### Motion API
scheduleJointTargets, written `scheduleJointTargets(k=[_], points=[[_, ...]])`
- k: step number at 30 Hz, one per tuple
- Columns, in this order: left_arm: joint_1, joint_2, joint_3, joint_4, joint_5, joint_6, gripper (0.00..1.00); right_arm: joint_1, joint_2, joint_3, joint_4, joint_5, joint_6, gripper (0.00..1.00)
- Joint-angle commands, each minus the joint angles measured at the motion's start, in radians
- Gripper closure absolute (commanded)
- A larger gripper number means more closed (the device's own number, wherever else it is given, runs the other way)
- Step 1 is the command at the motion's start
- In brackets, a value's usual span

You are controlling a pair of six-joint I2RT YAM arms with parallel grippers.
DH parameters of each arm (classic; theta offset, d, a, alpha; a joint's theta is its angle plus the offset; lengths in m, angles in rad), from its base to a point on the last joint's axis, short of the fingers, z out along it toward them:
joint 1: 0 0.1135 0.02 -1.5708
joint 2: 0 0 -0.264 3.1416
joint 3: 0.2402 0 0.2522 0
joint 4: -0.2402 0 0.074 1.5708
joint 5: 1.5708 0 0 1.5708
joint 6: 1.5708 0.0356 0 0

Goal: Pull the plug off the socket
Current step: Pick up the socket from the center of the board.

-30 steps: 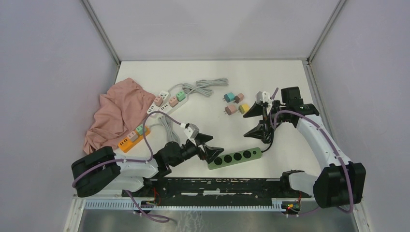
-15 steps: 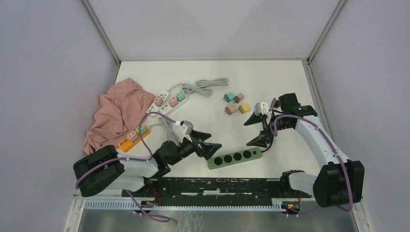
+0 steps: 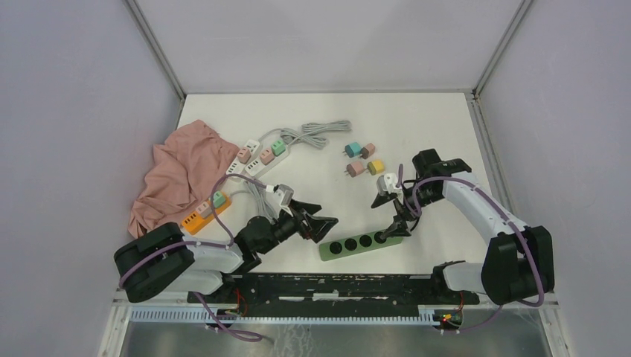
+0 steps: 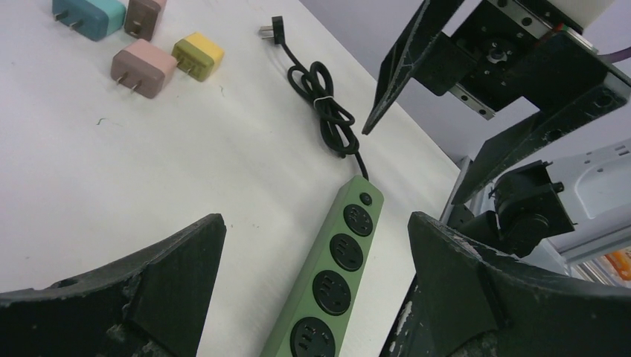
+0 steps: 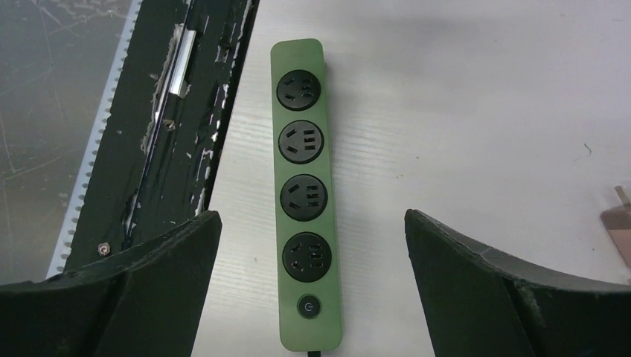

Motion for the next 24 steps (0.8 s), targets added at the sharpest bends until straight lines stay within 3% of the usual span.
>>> scheduleJointTargets(k=[1,9,17,24], points=[[0.011,0.013,-0.017,0.053,-0.054,-0.048,0.01,0.046,0.006,0.012,-0.005,0.049,-0.031,0.00],[0.022,0.002,-0.023,0.004,-0.114,-0.074,0.01,0.134,0.019,-0.007,0.085,0.138,0.048,0.00],[0.023,-0.092,0.037,-0.287,-0.239,-0.070,0.00,0.230,0.025,-0.027,0.201,0.220,0.159,0.00],[0.023,-0.209,0.018,-0.402,-0.346,-0.048,0.00,0.341,0.058,-0.032,0.261,0.297,0.220,0.00]])
